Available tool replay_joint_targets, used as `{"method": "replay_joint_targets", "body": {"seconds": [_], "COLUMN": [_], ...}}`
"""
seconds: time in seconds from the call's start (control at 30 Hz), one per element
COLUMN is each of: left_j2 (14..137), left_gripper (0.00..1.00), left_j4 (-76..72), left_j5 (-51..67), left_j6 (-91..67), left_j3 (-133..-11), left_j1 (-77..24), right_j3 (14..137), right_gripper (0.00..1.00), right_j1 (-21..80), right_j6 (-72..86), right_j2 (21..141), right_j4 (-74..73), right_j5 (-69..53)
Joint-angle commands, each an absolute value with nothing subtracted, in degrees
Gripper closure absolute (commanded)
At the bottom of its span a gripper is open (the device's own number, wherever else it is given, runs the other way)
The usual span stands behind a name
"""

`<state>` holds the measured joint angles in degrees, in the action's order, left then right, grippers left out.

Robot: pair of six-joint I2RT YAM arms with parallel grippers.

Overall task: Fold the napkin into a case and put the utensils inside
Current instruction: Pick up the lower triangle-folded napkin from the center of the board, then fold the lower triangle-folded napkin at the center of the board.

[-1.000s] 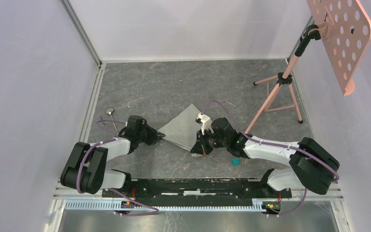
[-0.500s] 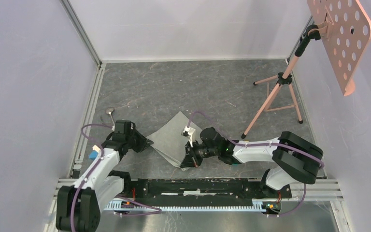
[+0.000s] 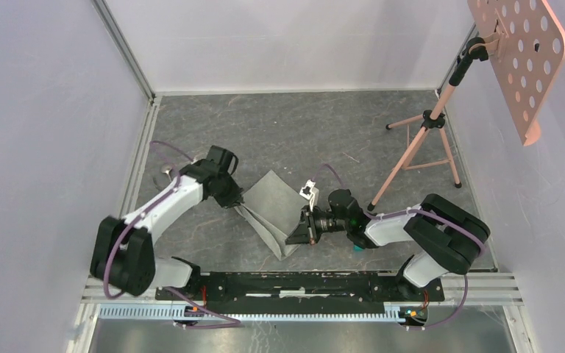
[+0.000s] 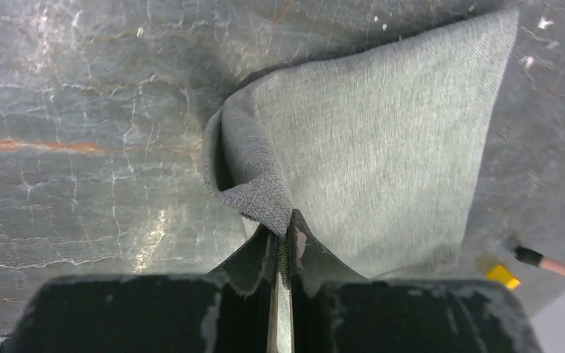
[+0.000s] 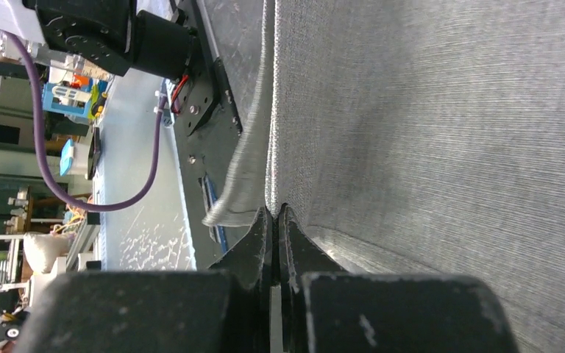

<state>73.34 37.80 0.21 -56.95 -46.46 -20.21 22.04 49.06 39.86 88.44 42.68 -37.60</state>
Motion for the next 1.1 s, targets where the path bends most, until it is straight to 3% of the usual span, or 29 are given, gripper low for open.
{"method": "replay_joint_targets", "body": {"seconds": [0.0, 0.33, 0.67, 1.07], "left_j2": [82.23, 95.85, 100.53, 102.56], "left_gripper": [0.98, 0.98, 0.98, 0.98], "left_j4": [41.79, 41.29, 39.90, 38.18], "left_j5": [-12.18, -12.01, -11.80, -9.74], "left_j6": [-59.39, -59.49, -57.89, -56.45], "left_j3": [-55.50, -65.03, -66.39, -66.18], "left_j1": [-22.55, -26.21, -26.84, -26.81], "right_j3": [20.11, 24.61, 31.37, 36.64], "right_gripper": [0.99, 0.98, 0.76, 0.51], "right_j1": [47.46, 45.79, 44.35, 43.21], "right_j6": [39.58, 29.28, 19.42, 13.00], "right_j2": [90.43, 91.47, 85.96, 79.28], "right_j4": [43.48, 31.50, 13.26, 1.27], "right_j5": [-42.17, -38.32, -27.84, -17.19]}}
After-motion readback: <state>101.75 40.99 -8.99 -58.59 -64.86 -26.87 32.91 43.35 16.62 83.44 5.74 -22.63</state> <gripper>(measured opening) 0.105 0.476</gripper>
